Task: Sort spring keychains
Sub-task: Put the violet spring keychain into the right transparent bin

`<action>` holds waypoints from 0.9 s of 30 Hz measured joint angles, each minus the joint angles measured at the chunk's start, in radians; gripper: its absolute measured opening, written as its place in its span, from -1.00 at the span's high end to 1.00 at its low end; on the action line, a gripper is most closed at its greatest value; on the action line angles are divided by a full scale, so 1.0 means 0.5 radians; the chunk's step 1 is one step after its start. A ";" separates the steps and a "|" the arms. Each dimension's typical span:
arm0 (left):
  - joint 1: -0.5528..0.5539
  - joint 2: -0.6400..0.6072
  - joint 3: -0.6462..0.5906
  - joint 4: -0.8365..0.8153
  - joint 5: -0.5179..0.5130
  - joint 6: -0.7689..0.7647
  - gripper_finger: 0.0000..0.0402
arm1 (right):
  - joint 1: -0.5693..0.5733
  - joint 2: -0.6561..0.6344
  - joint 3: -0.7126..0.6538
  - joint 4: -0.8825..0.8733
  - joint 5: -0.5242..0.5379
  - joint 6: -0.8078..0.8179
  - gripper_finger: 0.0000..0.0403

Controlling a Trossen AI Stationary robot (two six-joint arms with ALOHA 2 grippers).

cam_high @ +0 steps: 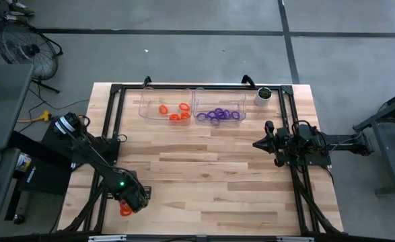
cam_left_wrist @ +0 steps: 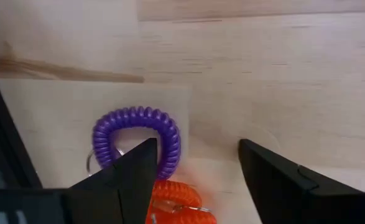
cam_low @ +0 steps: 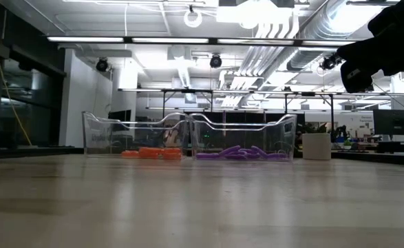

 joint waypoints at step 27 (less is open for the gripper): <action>0.002 0.054 0.004 0.028 -0.082 0.118 0.95 | 0.000 0.000 0.001 0.001 0.000 0.000 0.94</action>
